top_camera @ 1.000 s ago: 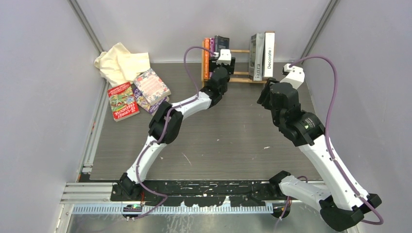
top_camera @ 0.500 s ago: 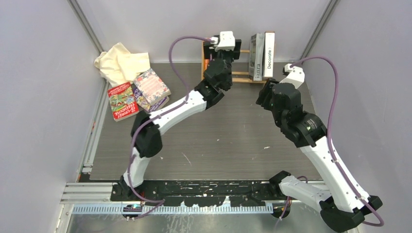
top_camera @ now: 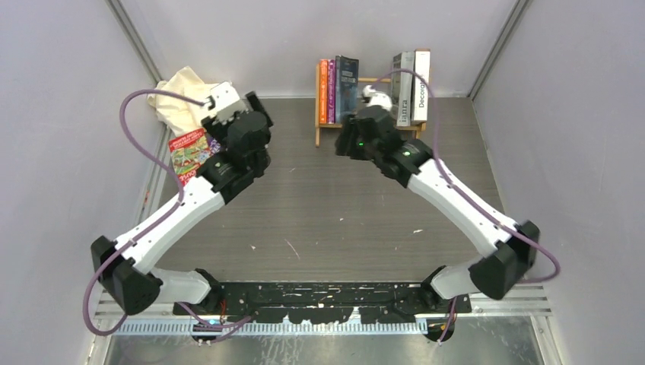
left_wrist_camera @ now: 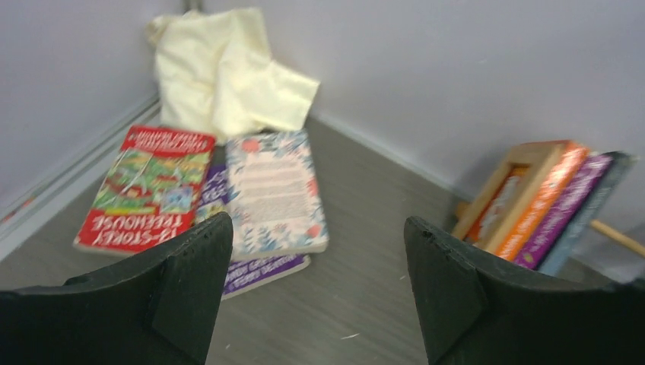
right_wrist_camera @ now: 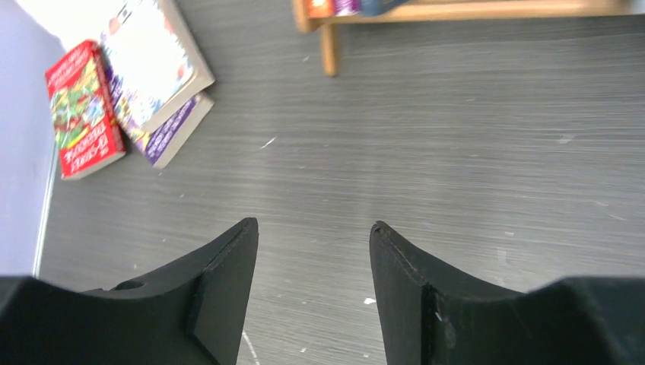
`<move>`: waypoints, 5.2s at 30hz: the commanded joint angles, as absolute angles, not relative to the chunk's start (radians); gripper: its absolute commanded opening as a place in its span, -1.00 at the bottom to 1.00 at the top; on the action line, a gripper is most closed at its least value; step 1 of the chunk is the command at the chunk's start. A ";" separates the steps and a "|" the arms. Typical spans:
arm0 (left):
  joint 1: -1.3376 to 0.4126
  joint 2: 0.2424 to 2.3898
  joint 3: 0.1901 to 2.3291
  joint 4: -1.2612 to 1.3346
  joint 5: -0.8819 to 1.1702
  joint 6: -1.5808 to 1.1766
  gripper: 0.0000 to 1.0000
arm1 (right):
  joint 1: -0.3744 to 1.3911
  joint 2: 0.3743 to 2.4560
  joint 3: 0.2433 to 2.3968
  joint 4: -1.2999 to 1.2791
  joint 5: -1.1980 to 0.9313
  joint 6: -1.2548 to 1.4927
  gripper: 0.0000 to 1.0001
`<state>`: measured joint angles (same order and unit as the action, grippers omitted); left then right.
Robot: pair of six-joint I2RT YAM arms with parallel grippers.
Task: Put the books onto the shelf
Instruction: Pick up the book from the center of the board, then place the book on the shelf.
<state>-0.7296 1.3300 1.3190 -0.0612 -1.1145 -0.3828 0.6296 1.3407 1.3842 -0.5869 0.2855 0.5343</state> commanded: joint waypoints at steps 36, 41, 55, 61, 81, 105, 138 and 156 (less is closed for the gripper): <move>-0.081 0.972 0.753 -0.314 -0.308 -1.044 0.70 | 0.718 2.604 2.402 -0.177 -0.080 0.791 0.78; -0.065 0.950 0.741 -0.311 -0.302 -1.044 0.70 | 0.717 2.670 2.485 -0.183 -0.087 0.822 0.78; -0.045 0.951 0.749 -0.268 -0.284 -1.079 0.68 | 0.718 2.732 2.504 -0.141 -0.103 0.865 0.79; -0.041 0.944 0.737 -0.261 -0.288 -1.080 0.68 | 0.718 2.767 2.536 -0.121 -0.113 0.897 0.78; -0.030 0.935 0.703 -0.247 -0.290 -1.086 0.67 | 0.732 2.766 2.424 0.074 -0.121 1.032 0.63; -0.030 0.904 0.681 -0.248 -0.272 -1.126 0.70 | 0.701 2.515 2.113 0.181 -0.010 0.956 -0.68; -0.005 1.125 0.581 0.199 -0.009 -1.388 0.94 | 0.680 1.931 1.688 0.105 -0.339 1.149 -0.97; -0.005 1.254 0.563 0.460 0.056 -1.565 0.80 | 0.702 1.841 1.581 0.167 -0.422 1.267 -0.98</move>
